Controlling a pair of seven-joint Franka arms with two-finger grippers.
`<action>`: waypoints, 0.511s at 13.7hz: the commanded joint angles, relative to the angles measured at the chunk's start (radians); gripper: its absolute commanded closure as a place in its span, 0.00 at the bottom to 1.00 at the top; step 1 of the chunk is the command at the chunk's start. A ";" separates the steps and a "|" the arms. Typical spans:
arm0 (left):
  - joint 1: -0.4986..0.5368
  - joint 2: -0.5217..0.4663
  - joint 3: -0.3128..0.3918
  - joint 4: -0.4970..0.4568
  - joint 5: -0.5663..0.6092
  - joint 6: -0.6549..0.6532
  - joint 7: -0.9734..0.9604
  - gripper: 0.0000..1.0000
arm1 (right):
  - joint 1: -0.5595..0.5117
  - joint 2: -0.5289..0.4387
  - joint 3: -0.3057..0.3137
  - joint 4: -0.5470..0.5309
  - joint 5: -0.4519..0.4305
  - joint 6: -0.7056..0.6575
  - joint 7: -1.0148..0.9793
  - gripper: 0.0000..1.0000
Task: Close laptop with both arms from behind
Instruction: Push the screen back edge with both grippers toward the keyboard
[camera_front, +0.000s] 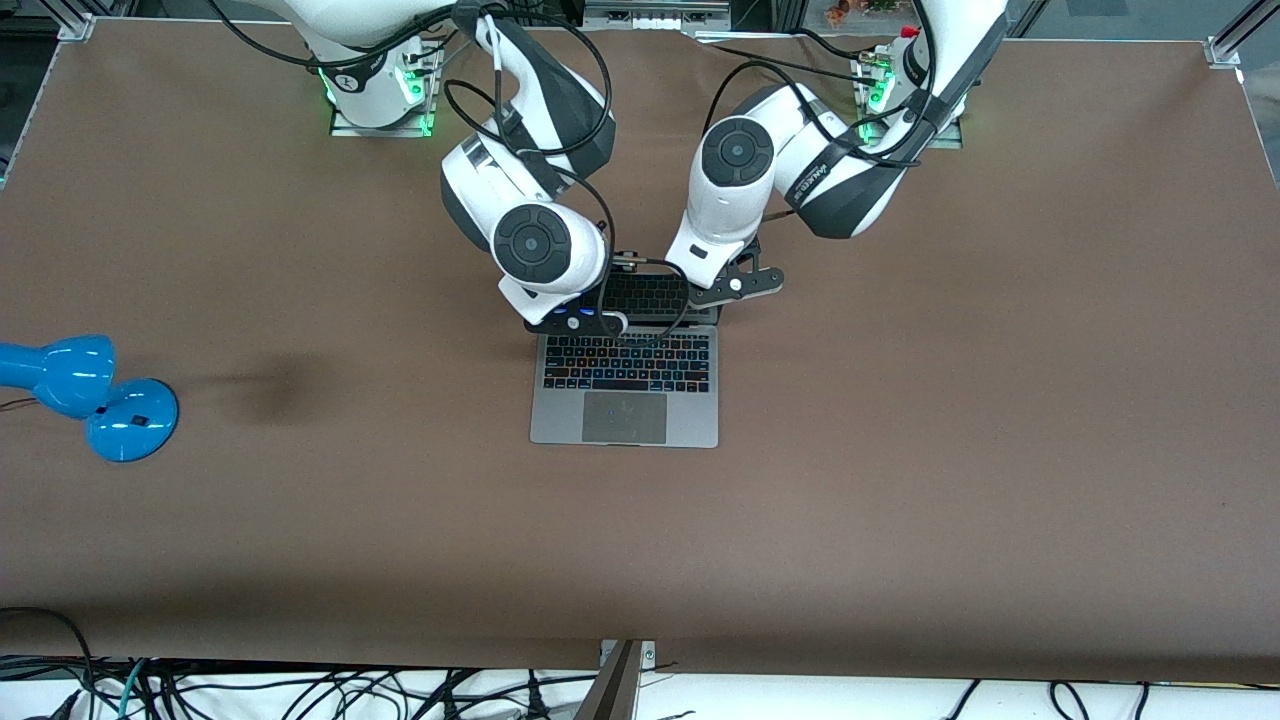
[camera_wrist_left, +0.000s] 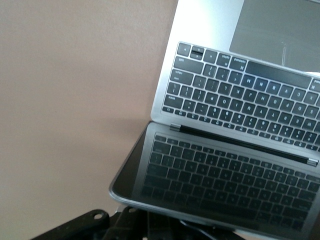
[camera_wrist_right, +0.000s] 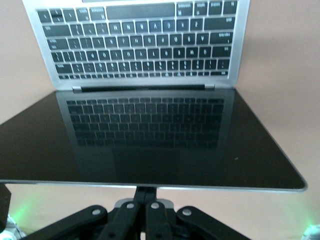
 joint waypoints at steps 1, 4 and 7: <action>-0.006 0.043 -0.001 0.058 0.042 -0.007 -0.017 1.00 | 0.006 0.000 -0.002 -0.006 -0.042 0.036 0.000 1.00; -0.008 0.060 -0.001 0.078 0.044 -0.007 -0.017 1.00 | 0.005 0.000 -0.002 -0.006 -0.068 0.049 -0.012 1.00; -0.008 0.062 -0.001 0.080 0.044 -0.008 -0.014 1.00 | 0.003 0.008 -0.005 -0.004 -0.070 0.077 -0.026 1.00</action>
